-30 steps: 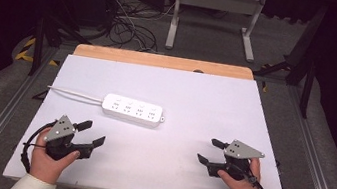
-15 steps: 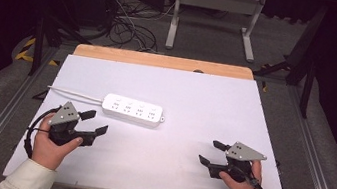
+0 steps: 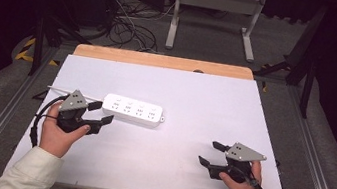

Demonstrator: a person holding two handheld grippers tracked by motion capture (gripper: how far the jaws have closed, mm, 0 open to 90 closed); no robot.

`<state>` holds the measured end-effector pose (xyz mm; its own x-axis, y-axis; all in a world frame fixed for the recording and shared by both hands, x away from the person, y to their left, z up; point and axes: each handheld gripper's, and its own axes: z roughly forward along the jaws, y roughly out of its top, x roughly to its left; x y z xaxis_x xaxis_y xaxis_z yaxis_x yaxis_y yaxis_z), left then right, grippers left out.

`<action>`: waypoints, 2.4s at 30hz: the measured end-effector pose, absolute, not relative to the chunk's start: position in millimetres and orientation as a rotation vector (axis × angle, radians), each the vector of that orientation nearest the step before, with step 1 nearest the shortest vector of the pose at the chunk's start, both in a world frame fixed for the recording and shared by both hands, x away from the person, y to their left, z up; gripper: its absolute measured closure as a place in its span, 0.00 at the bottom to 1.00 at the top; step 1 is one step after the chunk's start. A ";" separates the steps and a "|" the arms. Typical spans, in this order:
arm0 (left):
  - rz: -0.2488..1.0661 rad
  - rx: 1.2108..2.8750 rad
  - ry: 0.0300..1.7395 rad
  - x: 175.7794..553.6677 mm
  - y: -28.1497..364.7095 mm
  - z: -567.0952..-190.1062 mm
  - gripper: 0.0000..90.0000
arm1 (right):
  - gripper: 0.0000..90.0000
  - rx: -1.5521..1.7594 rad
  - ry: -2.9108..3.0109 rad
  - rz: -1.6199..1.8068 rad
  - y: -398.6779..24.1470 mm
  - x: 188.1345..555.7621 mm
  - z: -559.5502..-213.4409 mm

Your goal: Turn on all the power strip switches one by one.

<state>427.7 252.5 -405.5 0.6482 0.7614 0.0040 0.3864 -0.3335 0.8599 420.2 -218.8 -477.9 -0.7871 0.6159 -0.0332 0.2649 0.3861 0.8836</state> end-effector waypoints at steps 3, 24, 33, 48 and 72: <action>0.509 1.960 0.896 433.1 248.8 -403.6 0.44 | 0.32 0.771 2.293 1.363 -218.6 420.3 -478.1; 0.466 1.935 1.039 473.7 251.5 -401.6 0.67 | 0.34 0.775 2.286 1.366 -218.1 420.6 -478.8; 0.422 1.912 1.109 494.0 248.3 -408.2 0.85 | 0.34 0.770 2.292 1.379 -218.4 420.5 -478.7; 0.428 1.982 1.116 517.2 240.5 -427.2 1.00 | 0.35 0.768 2.307 1.389 -219.0 420.9 -479.0; 0.468 1.968 1.220 543.2 237.4 -453.7 1.00 | 0.35 0.757 2.327 1.386 -219.4 421.0 -479.9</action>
<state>543.2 237.4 -453.7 0.4765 0.8755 -0.0804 0.5969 -0.2550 0.7607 421.0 -219.4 -479.9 -0.8053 0.5927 -0.0096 0.2741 0.3866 0.8806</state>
